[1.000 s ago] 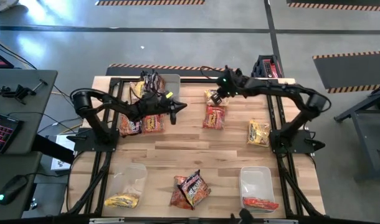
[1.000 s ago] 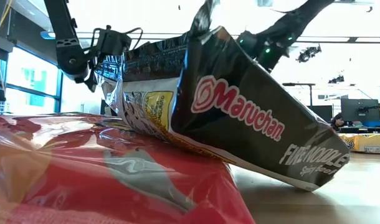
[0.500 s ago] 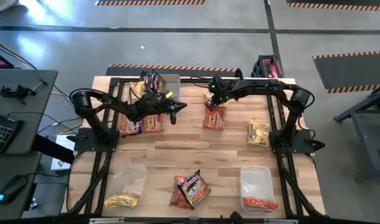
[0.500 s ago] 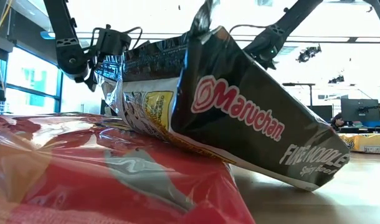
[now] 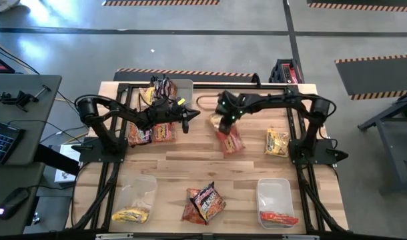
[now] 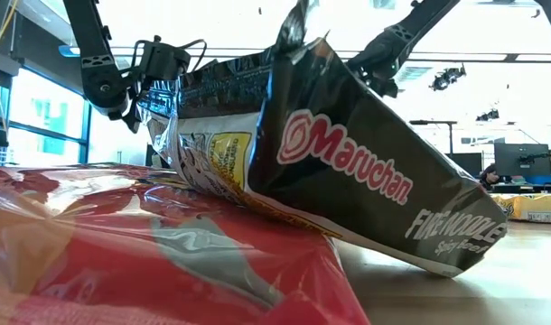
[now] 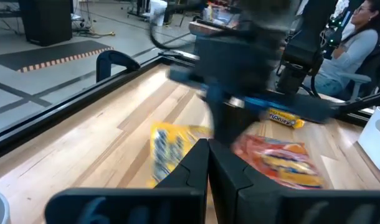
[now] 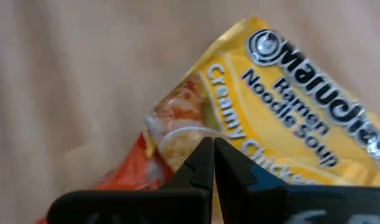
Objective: Sort Maruchan noodles
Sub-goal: Put the top right yellow noodle pack into the transparent bin
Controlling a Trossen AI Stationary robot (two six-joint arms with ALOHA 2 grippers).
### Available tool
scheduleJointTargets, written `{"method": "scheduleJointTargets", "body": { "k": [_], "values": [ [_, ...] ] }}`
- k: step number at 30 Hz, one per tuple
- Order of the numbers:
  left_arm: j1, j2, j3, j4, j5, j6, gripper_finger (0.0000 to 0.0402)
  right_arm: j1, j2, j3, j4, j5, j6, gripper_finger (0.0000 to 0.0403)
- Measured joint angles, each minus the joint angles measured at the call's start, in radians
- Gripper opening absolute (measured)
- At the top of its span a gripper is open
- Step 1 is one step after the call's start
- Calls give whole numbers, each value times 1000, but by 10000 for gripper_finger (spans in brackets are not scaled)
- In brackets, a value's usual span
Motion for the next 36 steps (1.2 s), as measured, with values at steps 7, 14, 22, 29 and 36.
{"method": "scheduleJointTargets", "body": {
  "k": [7,14,22,29,36],
  "values": [
    [0,0,0,-20,0,0,1,126,-52,-1,-52,-110,-142,0],
    [0,0,1,-70,-1,-1,1,106,-96,-1,-56,314,65,0],
    [0,0,3,-80,0,-1,1,14,-18,-1,-6,395,150,0],
    [-1,0,43,-193,-1,-1,1,16,44,-1,79,270,46,0],
    [-2,0,94,-341,-1,-61,14,50,56,-1,200,-6,-163,0]
  ]
}}
